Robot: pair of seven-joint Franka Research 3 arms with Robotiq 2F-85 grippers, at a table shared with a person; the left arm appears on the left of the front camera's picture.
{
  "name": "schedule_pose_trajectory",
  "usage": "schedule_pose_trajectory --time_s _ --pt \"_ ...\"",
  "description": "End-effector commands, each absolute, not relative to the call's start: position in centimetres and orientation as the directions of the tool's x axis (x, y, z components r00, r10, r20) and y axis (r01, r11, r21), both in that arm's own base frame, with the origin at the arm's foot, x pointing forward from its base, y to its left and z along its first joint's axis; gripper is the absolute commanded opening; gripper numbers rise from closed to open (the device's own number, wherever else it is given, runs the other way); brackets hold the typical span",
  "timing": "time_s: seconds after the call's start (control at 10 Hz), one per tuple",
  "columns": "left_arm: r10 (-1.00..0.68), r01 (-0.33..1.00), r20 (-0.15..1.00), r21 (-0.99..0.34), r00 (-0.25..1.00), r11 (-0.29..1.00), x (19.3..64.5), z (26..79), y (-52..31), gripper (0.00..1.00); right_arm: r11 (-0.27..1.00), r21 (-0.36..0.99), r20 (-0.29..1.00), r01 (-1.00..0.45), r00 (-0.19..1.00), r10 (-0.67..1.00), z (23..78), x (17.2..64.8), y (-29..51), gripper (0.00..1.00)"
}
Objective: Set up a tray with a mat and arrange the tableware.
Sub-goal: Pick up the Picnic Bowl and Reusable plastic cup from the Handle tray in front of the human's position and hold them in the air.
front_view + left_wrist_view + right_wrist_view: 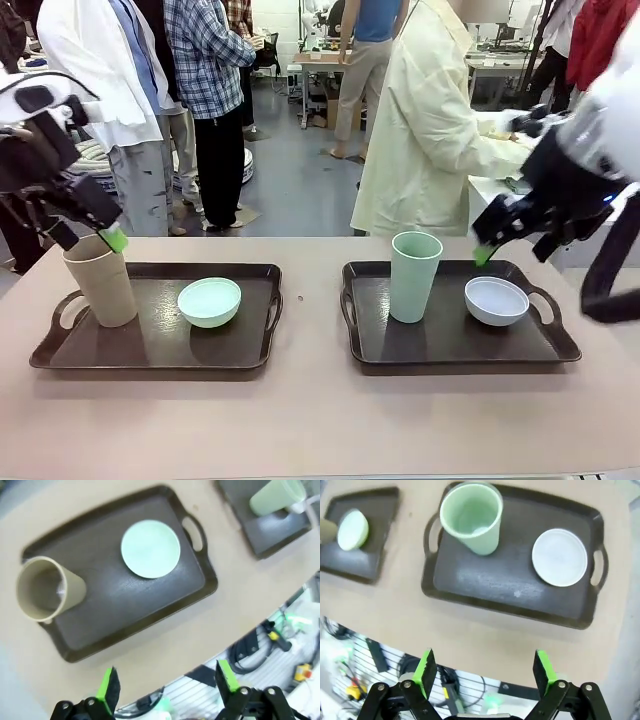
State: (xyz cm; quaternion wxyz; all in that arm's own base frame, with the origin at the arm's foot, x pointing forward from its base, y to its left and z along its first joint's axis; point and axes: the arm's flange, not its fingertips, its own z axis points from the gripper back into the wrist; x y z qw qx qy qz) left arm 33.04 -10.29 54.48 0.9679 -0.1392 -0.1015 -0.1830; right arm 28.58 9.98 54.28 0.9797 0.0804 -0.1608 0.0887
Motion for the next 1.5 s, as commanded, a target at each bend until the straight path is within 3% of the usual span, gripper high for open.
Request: schedule_pose_trajectory --time_s 0.0,0.5,0.8,1.0,1.2,1.3,1.4 --pt "-0.277 0.361 0.258 -0.383 0.926 0.850 32.9 54.0 -5.4 1.00 0.926 0.315 0.417 -0.208 0.907 0.062 51.5 26.3 4.4 1.00" --pt "-0.004 0.205 0.300 -0.642 0.954 0.739 32.5 52.5 7.2 1.00 0.821 0.560 0.428 -0.112 0.887 -0.171 48.5 23.8 -7.6 1.00" --pt "0.121 0.100 0.229 -0.762 0.966 0.639 33.4 49.4 13.2 1.00 0.768 0.629 0.368 -0.119 0.916 -0.159 43.6 23.2 -12.5 1.00" --pt "0.145 0.101 0.231 -0.797 0.962 0.596 33.8 48.0 15.1 1.00 0.721 0.680 0.374 -0.129 0.908 -0.191 42.0 22.9 -13.8 1.00" --pt "0.128 0.122 0.253 -0.776 0.959 0.619 33.6 47.7 14.5 1.00 0.718 0.684 0.377 -0.128 0.904 -0.199 41.8 23.6 -13.6 1.00" --pt "0.093 0.170 0.303 -0.735 0.948 0.656 33.3 47.9 13.8 1.00 0.736 0.669 0.355 -0.104 0.915 -0.194 47.1 26.1 -19.3 1.00" --pt "0.150 0.083 0.219 -0.786 0.964 0.613 33.5 47.1 14.9 1.00 0.736 0.669 0.355 -0.104 0.915 -0.194 47.1 26.1 -19.3 1.00"
